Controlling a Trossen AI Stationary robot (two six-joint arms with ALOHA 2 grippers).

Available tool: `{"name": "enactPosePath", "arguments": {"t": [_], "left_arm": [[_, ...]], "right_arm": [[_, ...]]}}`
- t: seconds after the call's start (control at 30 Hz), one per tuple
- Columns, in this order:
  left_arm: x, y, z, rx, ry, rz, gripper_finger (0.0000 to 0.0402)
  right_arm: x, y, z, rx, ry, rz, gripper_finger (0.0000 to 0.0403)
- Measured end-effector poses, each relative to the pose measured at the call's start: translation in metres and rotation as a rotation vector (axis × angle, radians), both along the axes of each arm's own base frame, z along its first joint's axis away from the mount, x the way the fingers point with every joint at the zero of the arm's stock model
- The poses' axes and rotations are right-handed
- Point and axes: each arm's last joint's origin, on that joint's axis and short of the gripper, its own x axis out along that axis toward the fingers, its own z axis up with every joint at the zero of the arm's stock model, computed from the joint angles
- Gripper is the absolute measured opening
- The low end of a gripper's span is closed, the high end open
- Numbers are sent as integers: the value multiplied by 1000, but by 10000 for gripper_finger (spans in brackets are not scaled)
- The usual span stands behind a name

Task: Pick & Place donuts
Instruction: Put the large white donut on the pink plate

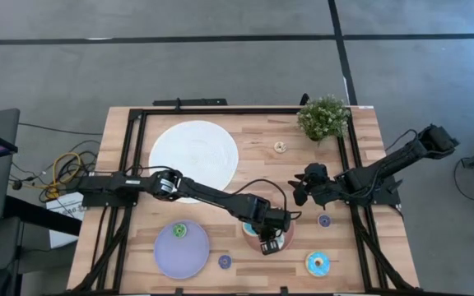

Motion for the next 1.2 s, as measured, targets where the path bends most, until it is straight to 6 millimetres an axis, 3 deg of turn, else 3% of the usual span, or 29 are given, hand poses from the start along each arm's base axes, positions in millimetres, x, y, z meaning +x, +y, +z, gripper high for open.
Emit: {"name": "enactPosePath", "arguments": {"t": [0.23,0.4,1.2], "left_arm": [[1,1,0,36,-14,33,140],[2,1,6,24,-24,47,165],[3,12,7,-51,15,40,172]], "right_arm": [[0,0,0,0,0,0,168],[0,0,0,9,3,8,169],[0,0,0,12,5,11,169]]}}
